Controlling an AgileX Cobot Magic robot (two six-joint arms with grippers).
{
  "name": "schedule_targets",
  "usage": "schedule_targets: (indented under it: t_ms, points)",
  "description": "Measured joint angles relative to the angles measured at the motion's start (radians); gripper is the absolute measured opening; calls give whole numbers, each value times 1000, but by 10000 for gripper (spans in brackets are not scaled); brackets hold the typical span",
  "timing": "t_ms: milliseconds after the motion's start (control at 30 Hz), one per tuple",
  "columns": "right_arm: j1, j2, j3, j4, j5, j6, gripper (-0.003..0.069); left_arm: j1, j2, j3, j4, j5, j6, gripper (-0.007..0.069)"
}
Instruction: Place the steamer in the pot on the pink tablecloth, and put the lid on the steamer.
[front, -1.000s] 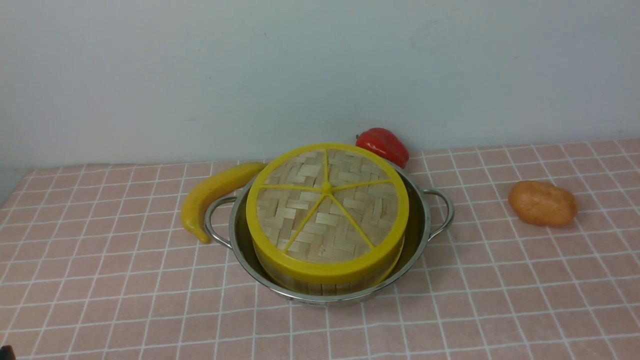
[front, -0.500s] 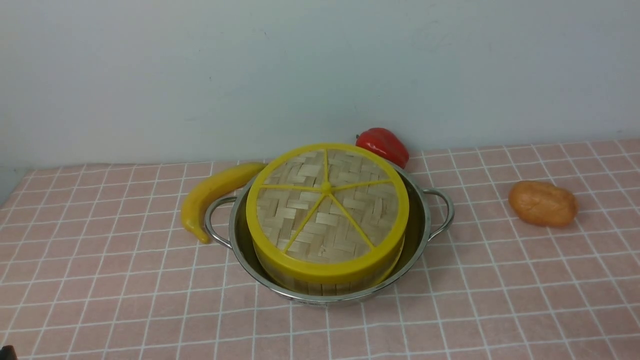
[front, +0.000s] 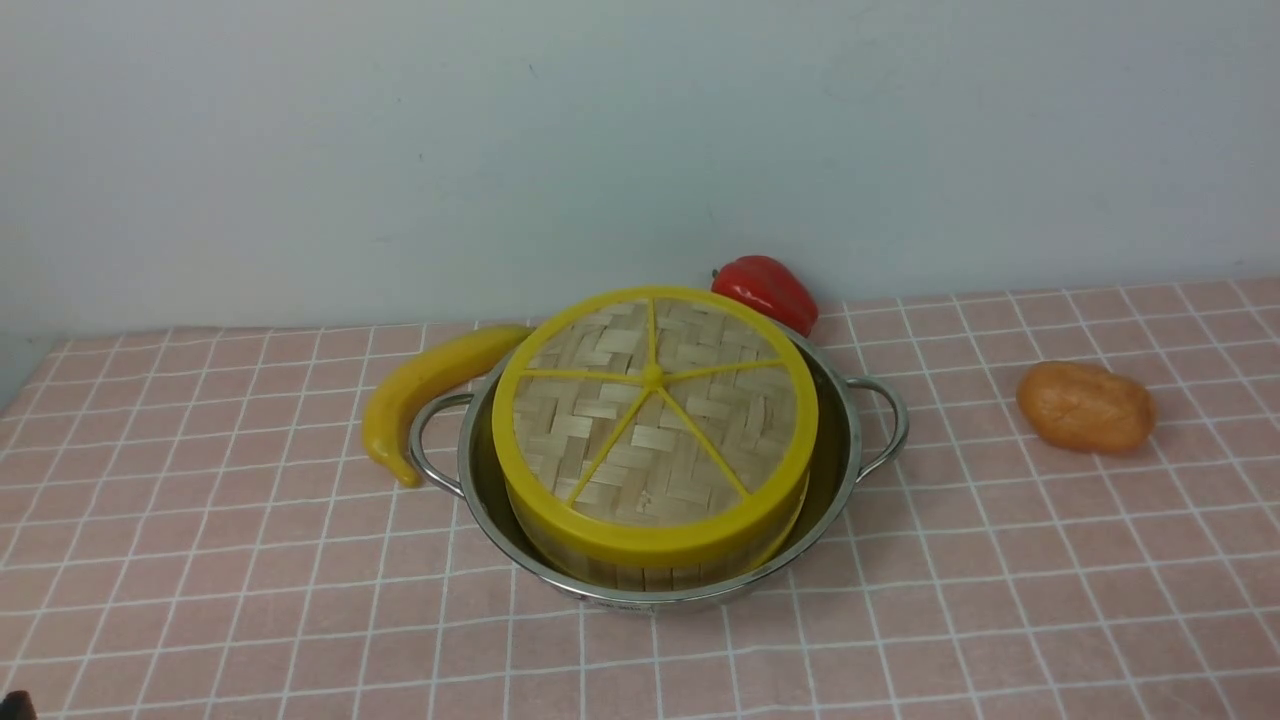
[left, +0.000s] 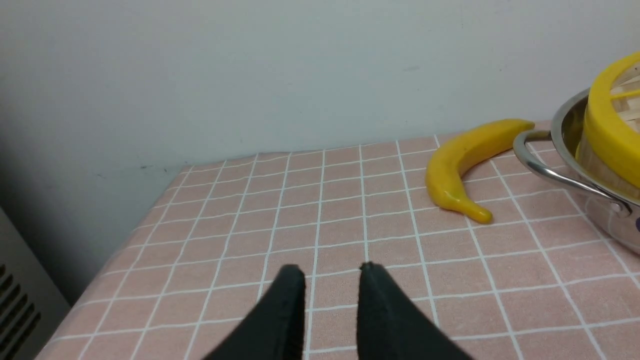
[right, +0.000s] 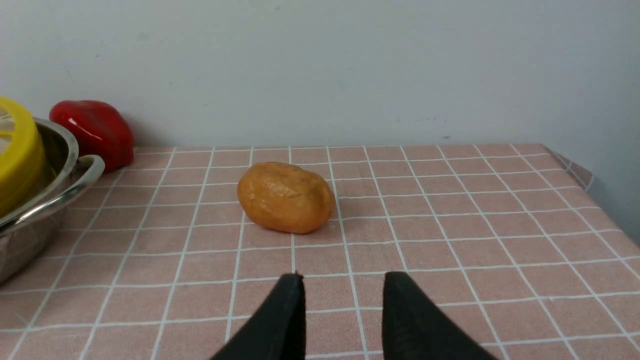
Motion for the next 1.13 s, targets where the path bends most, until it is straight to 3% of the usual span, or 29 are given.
schedule_targets:
  t_ms: [1133]
  points:
    - [0,0,0,-5,1,3,240,0,0,0,0,0,0,210]
